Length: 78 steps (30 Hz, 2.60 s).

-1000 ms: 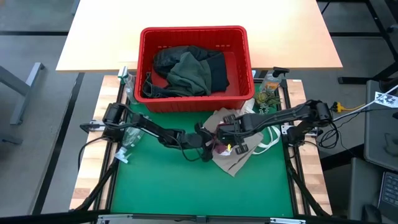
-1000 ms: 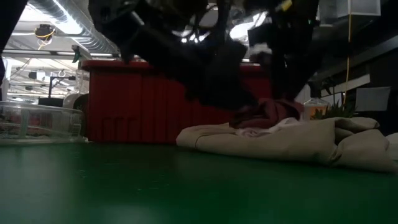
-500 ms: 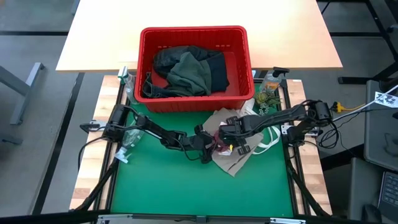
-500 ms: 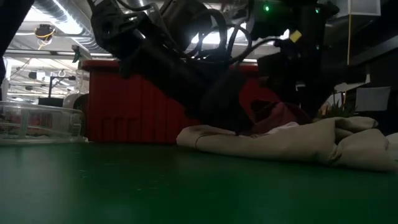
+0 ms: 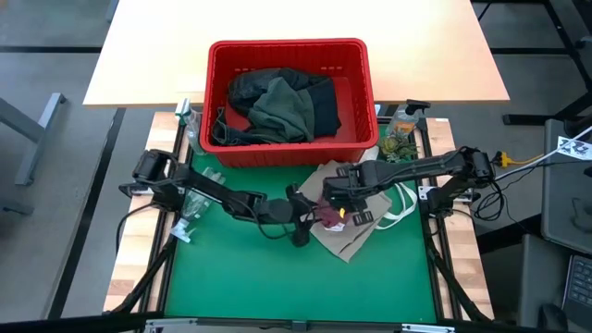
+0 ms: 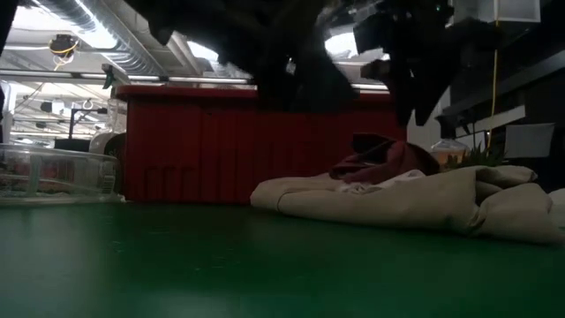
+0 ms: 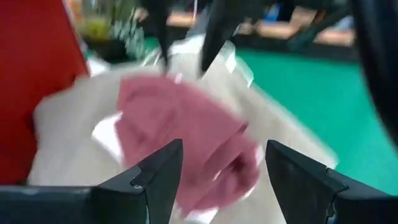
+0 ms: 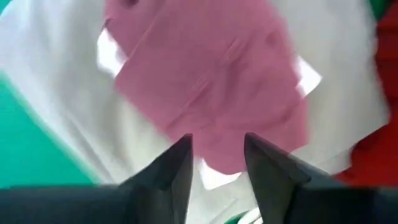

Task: Fold laundry
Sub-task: Stack the folded pink underwear on top of the folded white underwear, then fold the green polo shirt

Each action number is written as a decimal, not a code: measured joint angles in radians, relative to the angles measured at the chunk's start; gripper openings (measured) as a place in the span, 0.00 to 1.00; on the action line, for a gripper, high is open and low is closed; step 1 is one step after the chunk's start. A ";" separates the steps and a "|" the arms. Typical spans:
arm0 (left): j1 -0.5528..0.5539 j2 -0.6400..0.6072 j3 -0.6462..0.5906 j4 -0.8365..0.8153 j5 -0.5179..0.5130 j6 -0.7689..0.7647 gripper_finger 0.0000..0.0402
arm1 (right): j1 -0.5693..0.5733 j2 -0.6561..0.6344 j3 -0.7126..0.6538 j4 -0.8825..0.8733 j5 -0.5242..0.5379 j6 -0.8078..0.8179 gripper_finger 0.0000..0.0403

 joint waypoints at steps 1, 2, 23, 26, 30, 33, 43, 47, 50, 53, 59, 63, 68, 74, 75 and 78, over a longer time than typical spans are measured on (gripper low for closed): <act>-0.003 0.000 0.000 0.032 0.000 0.000 0.56 | 0.000 0.000 0.000 0.012 0.017 0.000 0.35; -0.005 0.001 -0.001 0.061 0.001 0.000 0.56 | 0.000 0.000 0.000 0.022 0.037 0.000 0.35; 0.051 0.242 0.000 0.227 -0.039 -0.009 0.56 | -0.002 0.001 -0.268 0.462 0.117 0.002 0.35; 0.053 0.259 0.000 0.223 -0.039 -0.011 0.56 | -0.003 0.001 -0.303 0.511 0.118 0.001 0.35; 0.053 0.270 0.000 0.208 -0.038 -0.010 0.56 | -0.002 0.001 -0.313 0.509 0.118 0.001 0.35; 0.052 0.265 0.000 0.198 -0.040 -0.008 0.56 | 0.000 0.001 -0.303 0.499 0.117 0.001 0.35; 0.033 0.146 0.000 0.193 -0.055 0.033 0.56 | 0.000 0.001 -0.122 0.335 0.121 0.000 0.35; 0.029 0.118 0.000 0.193 -0.069 0.051 0.56 | 0.000 0.001 -0.078 0.300 0.139 -0.001 0.35; 0.030 0.112 0.000 0.185 -0.070 0.053 0.56 | 0.000 0.001 -0.076 0.285 0.208 -0.001 0.35; 0.030 0.112 0.000 0.168 -0.071 0.052 0.56 | 0.000 0.001 -0.076 0.282 0.240 -0.001 0.35; 0.028 0.107 0.000 0.177 -0.070 0.052 0.56 | -0.007 0.001 -0.076 0.284 0.237 0.000 0.35; 0.028 0.064 -0.001 0.147 -0.083 0.054 0.56 | -0.022 0.000 -0.086 0.300 0.241 0.001 0.35; 0.036 -0.047 -0.001 0.042 -0.109 0.061 0.56 | -0.037 -0.008 -0.078 0.285 0.242 0.000 0.35; 0.072 -0.220 -0.001 -0.159 -0.189 0.059 0.56 | -0.033 -0.033 0.019 0.247 0.244 -0.052 0.35; 0.082 -0.252 -0.001 -0.188 -0.209 0.062 0.56 | -0.033 -0.041 0.038 0.246 0.245 -0.055 0.35; 0.121 -0.340 0.000 -0.219 -0.260 0.099 0.56 | -0.033 -0.052 0.086 0.233 0.266 -0.080 0.35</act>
